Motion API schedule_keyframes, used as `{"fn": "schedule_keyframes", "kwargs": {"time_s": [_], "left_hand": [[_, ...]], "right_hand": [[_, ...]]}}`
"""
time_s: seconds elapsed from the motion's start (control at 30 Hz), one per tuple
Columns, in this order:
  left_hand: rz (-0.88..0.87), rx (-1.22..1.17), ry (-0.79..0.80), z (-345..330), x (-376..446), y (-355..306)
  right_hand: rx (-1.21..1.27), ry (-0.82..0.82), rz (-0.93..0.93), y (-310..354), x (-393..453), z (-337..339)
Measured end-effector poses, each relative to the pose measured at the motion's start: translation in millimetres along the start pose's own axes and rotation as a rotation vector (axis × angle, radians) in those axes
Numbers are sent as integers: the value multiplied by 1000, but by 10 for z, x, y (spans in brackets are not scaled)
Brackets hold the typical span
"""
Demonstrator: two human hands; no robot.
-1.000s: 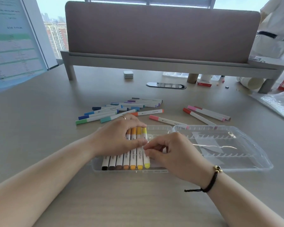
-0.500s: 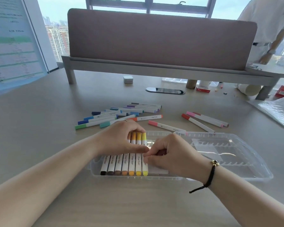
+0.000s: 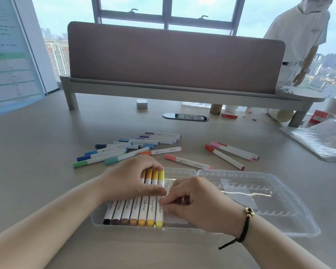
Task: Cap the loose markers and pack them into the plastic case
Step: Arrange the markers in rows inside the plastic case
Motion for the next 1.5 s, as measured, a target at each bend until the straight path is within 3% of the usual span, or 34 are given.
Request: {"fn": "schedule_keyframes", "kwargs": {"time_s": [0.4, 0.5, 0.6, 0.7, 0.8, 0.9, 1.0, 1.3, 1.5], "left_hand": [[-102, 127, -271, 186, -240, 49], [-108, 273, -384, 298, -261, 92], [-123, 247, -484, 400, -264, 118], [-106, 186, -424, 349, -228, 159], [-94, 185, -324, 242, -207, 143], [-107, 201, -301, 199, -208, 92], [-121, 157, -289, 180, -212, 59], [-139, 127, -183, 83, -181, -40], [-53, 92, -78, 42, -128, 2]], "right_hand": [[15, 11, 13, -25, -3, 9], [27, 22, 24, 5, -17, 11], [53, -74, 14, -30, -34, 136], [-92, -379, -103, -323, -74, 578], [-317, -608, -344, -799, -212, 1025], [-348, -568, -586, -1286, -288, 1124], [-304, -515, -684, -1509, -276, 1077], [-291, -588, -654, -1438, -224, 1097], [-110, -632, -369, -840, -211, 1014]]}}
Point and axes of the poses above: each hand's wrist, its own x-axis towards the middle knuckle, its own z-axis out of the back of the hand, y = z × x, the point moved 6 cm from there along x, towards the middle knuckle, and after that the axes turned 7 degrees about y, right-handed, at the moved point
